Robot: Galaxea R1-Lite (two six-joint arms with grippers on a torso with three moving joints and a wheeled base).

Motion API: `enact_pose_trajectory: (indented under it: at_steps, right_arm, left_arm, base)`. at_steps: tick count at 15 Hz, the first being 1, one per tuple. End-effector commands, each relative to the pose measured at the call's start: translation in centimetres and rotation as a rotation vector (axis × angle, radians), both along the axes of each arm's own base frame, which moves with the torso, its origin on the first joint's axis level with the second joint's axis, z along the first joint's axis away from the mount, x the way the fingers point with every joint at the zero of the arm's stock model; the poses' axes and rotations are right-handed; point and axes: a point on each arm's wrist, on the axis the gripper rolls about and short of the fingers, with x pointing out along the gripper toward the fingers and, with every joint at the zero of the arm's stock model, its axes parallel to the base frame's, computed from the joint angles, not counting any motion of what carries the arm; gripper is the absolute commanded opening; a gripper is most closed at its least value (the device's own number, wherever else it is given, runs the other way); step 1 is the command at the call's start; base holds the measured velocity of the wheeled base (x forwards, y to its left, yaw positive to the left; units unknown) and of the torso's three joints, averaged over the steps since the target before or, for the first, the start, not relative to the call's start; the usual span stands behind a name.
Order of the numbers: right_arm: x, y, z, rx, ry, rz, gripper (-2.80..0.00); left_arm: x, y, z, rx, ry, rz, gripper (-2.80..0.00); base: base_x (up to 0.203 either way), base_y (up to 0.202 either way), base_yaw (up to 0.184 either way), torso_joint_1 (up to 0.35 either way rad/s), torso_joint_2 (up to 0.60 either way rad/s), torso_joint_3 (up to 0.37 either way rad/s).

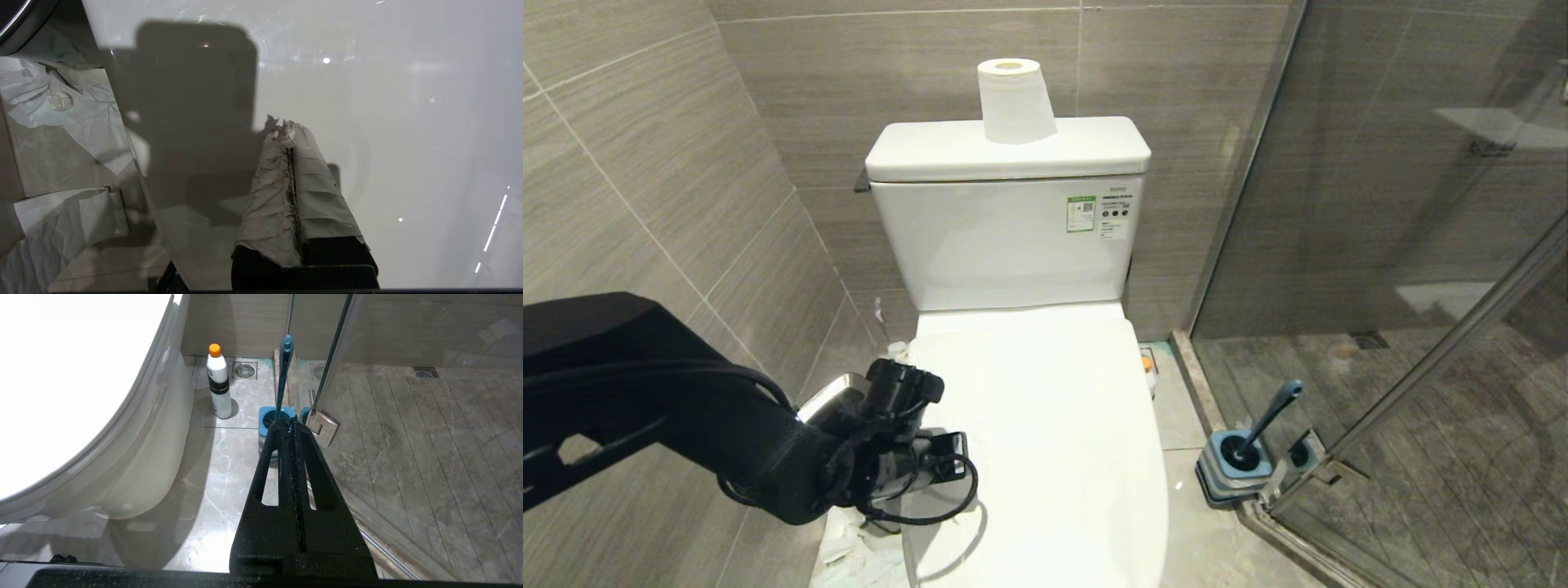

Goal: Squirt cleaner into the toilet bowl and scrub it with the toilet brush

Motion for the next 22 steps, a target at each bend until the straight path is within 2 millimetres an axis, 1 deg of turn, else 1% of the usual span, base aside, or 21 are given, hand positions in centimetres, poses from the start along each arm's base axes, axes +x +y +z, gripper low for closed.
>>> enact_pose_trajectory:
  at_steps: [1, 2, 3, 5, 6, 7, 9, 11, 12, 14, 15, 17, 20, 22]
  right_arm:
    - [0.0, 0.0, 0.0, 0.0, 0.002, 0.001, -2.8]
    - [0.0, 0.0, 0.0, 0.0, 0.002, 0.001, -2.8]
    - [0.0, 0.0, 0.0, 0.0, 0.002, 0.001, -2.8]
    - [0.0, 0.0, 0.0, 0.0, 0.002, 0.001, -2.8]
    - [0.0, 0.0, 0.0, 0.0, 0.002, 0.001, -2.8]
    - [0.0, 0.0, 0.0, 0.0, 0.002, 0.001, -2.8]
    - [0.0, 0.0, 0.0, 0.0, 0.002, 0.001, -2.8]
    - [0.0, 0.0, 0.0, 0.0, 0.002, 0.001, -2.8]
    - [0.0, 0.0, 0.0, 0.0, 0.002, 0.001, -2.8]
    - [0.0, 0.0, 0.0, 0.0, 0.002, 0.001, -2.8]
    - [0.0, 0.0, 0.0, 0.0, 0.002, 0.001, -2.8]
    - [0.0, 0.0, 0.0, 0.0, 0.002, 0.001, -2.8]
    - [0.0, 0.0, 0.0, 0.0, 0.002, 0.001, -2.8]
    - [0.0, 0.0, 0.0, 0.0, 0.002, 0.001, -2.8]
  left_arm:
    - [-0.2, 0.1, 0.0, 0.006, -0.005, 0.009, -2.8]
    - [-0.1, 0.1, 1.0, -0.005, -0.035, 0.014, -2.8]
    - [0.1, 0.1, 2.5, -0.024, -0.084, 0.012, -2.8]
    - [0.3, 0.4, 7.0, -0.053, -0.221, -0.011, -2.8]
    - [0.4, 0.8, 9.2, -0.04, -0.291, -0.034, -2.8]
    - [0.4, 1.5, 11.5, -0.013, -0.358, -0.054, -2.8]
    - [0.4, 3.6, 15.5, 0.073, -0.422, -0.064, -2.8]
    - [-0.7, 5.8, 19.4, 0.154, -0.462, -0.07, -2.8]
    - [-1.9, 6.6, 21.4, 0.181, -0.47, -0.071, -2.8]
    - [-5.3, 8.1, 25.1, 0.205, -0.482, -0.068, -2.8]
    - [-7.2, 8.7, 26.4, 0.206, -0.499, -0.063, -2.8]
    - [-11.7, 10.0, 29.1, 0.197, -0.574, -0.05, -2.8]
    - [-19.0, 12.1, 31.8, 0.171, -0.737, -0.015, -2.8]
    - [-24.0, 13.7, 32.5, 0.19, -0.851, 0.038, -2.8]
  base:
    - [0.0, 0.0, 0.0, 0.0, 0.0, 0.0]
    - [0.0, 0.0, 0.0, 0.0, 0.0, 0.0]
    - [0.0, 0.0, 0.0, 0.0, 0.0, 0.0]
    - [0.0, 0.0, 0.0, 0.0, 0.0, 0.0]
    - [0.0, 0.0, 0.0, 0.0, 0.0, 0.0]
    - [0.0, 0.0, 0.0, 0.0, 0.0, 0.0]
    - [0.0, 0.0, 0.0, 0.0, 0.0, 0.0]
    - [0.0, 0.0, 0.0, 0.0, 0.0, 0.0]
    - [0.0, 0.0, 0.0, 0.0, 0.0, 0.0]
    - [0.0, 0.0, 0.0, 0.0, 0.0, 0.0]
    - [0.0, 0.0, 0.0, 0.0, 0.0, 0.0]
    - [0.0, 0.0, 0.0, 0.0, 0.0, 0.0]
    - [0.0, 0.0, 0.0, 0.0, 0.0, 0.0]
    - [0.0, 0.0, 0.0, 0.0, 0.0, 0.0]
